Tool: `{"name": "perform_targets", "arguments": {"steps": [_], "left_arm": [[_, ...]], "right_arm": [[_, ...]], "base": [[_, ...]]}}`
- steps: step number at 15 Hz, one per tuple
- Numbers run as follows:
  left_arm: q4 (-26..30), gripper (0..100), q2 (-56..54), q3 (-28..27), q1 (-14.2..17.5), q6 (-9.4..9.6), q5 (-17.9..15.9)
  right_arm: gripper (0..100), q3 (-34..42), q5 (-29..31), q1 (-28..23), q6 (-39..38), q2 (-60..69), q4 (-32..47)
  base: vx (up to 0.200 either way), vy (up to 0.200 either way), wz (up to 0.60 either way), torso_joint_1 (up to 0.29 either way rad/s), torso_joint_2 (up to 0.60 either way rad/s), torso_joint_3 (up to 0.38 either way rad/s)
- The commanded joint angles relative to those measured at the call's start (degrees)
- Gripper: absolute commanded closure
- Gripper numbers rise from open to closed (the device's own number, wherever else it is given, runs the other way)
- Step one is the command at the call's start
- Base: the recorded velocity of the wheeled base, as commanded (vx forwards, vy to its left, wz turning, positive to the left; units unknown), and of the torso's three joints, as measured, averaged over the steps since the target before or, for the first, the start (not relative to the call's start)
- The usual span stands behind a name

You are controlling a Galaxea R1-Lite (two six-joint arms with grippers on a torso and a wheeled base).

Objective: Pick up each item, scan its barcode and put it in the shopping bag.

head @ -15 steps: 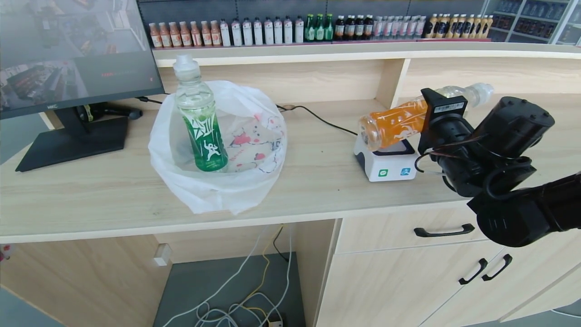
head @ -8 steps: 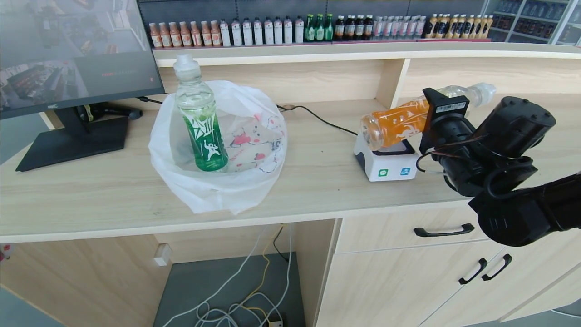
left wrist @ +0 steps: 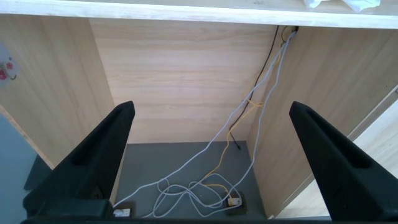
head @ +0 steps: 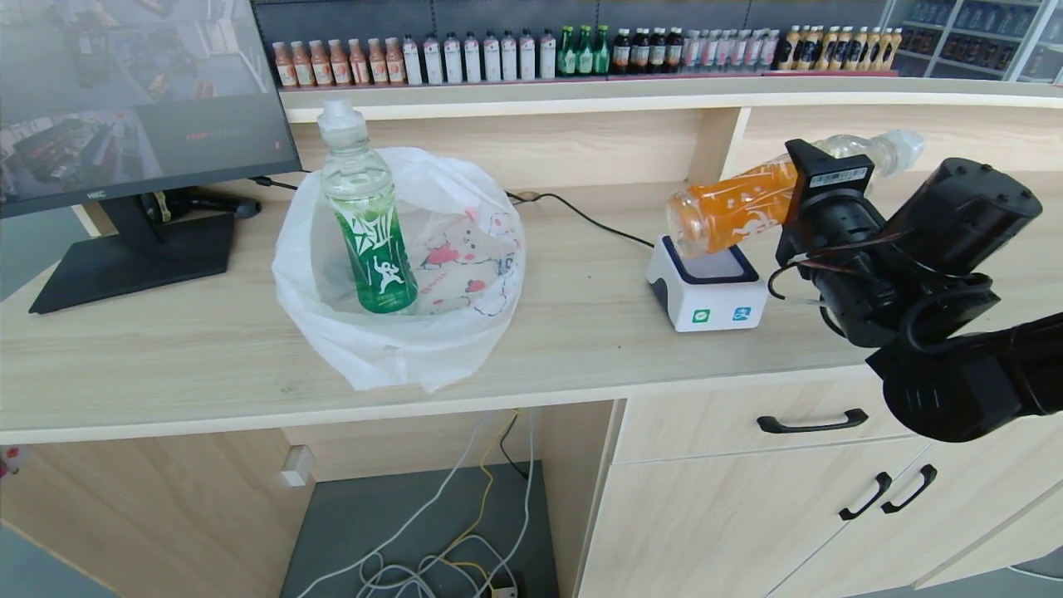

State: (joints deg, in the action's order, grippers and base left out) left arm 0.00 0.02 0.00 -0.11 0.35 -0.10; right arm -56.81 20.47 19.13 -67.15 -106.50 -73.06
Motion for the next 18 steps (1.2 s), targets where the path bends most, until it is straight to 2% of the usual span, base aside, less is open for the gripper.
{"name": "perform_targets", "arguments": {"steps": [1, 3, 8, 11, 14, 15, 17, 18], "left_arm": [[0.0, 0, -0.02, 0.0, 0.02, 0.0, 0.01], [0.0, 0, -0.02, 0.0, 0.02, 0.0, 0.01], [0.0, 0, -0.02, 0.0, 0.02, 0.0, 0.01], [0.0, 0, -0.02, 0.0, 0.02, 0.0, 0.01], [0.0, 0, -0.02, 0.0, 0.02, 0.09, 0.01], [0.0, 0, -0.02, 0.0, 0.02, 0.09, 0.01], [0.0, 0, -0.02, 0.0, 0.02, 0.09, 0.01], [0.0, 0, -0.02, 0.0, 0.02, 0.09, 0.01]], "right_arm": [[100, -0.85, -0.08, 0.03, 1.32, 1.29, 0.02], [100, -1.73, 0.01, 0.03, 3.78, 1.91, 0.02], [100, -1.73, 0.54, 0.82, 17.22, 5.6, 0.11], [100, -1.64, 0.54, 4.78, 33.22, 7.09, -0.33], [100, -0.41, 0.01, 8.21, 52.47, 7.0, -6.48], [100, 0.82, -0.34, 9.09, 55.37, 7.0, -8.15], [100, 6.18, -6.58, 11.2, 66.35, 7.53, -14.92], [100, 9.17, -8.34, 11.11, 69.26, 7.71, -16.94]], "base": [[0.0, 0.0, 0.0, 0.0, 0.0, 0.0], [0.0, 0.0, 0.0, 0.0, 0.0, 0.0], [0.0, 0.0, 0.0, 0.0, 0.0, 0.0], [0.0, 0.0, 0.0, 0.0, 0.0, 0.0], [0.0, 0.0, 0.0, 0.0, 0.0, 0.0], [0.0, 0.0, 0.0, 0.0, 0.0, 0.0], [0.0, 0.0, 0.0, 0.0, 0.0, 0.0], [0.0, 0.0, 0.0, 0.0, 0.0, 0.0]]}}
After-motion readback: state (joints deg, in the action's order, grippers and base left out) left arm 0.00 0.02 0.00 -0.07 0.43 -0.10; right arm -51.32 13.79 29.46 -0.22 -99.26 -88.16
